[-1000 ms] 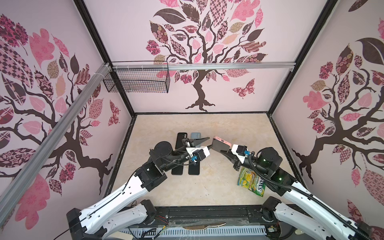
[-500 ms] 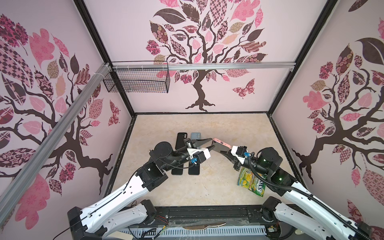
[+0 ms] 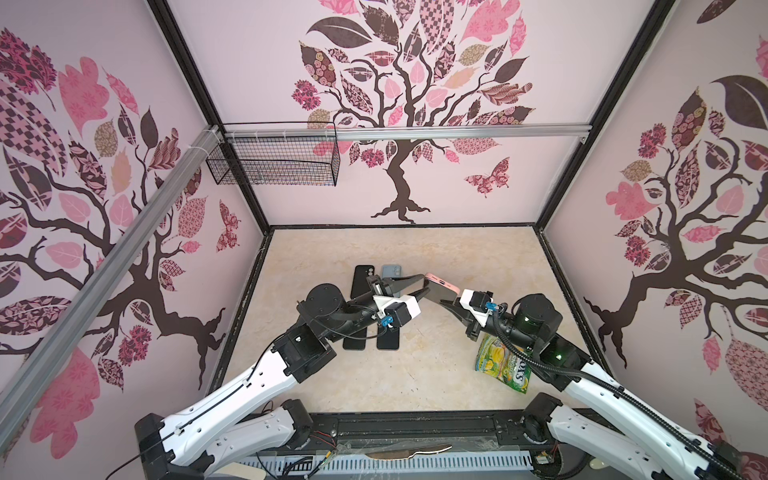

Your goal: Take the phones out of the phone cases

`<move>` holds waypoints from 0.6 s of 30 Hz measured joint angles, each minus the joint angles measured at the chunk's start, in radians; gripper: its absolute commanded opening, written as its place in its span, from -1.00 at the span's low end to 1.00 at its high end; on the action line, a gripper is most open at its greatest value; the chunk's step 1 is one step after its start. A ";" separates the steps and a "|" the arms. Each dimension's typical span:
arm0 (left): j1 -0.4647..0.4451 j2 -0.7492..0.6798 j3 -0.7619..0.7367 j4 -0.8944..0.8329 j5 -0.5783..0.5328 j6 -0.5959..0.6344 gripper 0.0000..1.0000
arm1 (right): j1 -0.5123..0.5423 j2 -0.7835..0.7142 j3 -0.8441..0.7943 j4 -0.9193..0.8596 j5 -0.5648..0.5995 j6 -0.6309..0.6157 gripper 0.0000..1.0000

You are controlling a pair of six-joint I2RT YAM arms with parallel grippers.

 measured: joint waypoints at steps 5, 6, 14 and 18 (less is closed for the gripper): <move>0.000 0.000 0.000 0.007 0.003 0.005 -0.53 | 0.000 0.008 0.000 -0.005 0.003 0.004 -1.00; 0.000 0.000 0.000 0.007 0.003 0.005 -0.54 | 0.000 0.008 0.000 -0.006 0.003 0.005 -1.00; 0.000 0.000 0.000 0.007 0.003 0.008 -0.58 | 0.000 0.009 0.001 -0.006 0.004 0.015 -1.00; 0.000 0.000 0.000 0.007 0.001 0.011 -0.58 | 0.000 0.009 0.001 -0.006 0.004 0.019 -1.00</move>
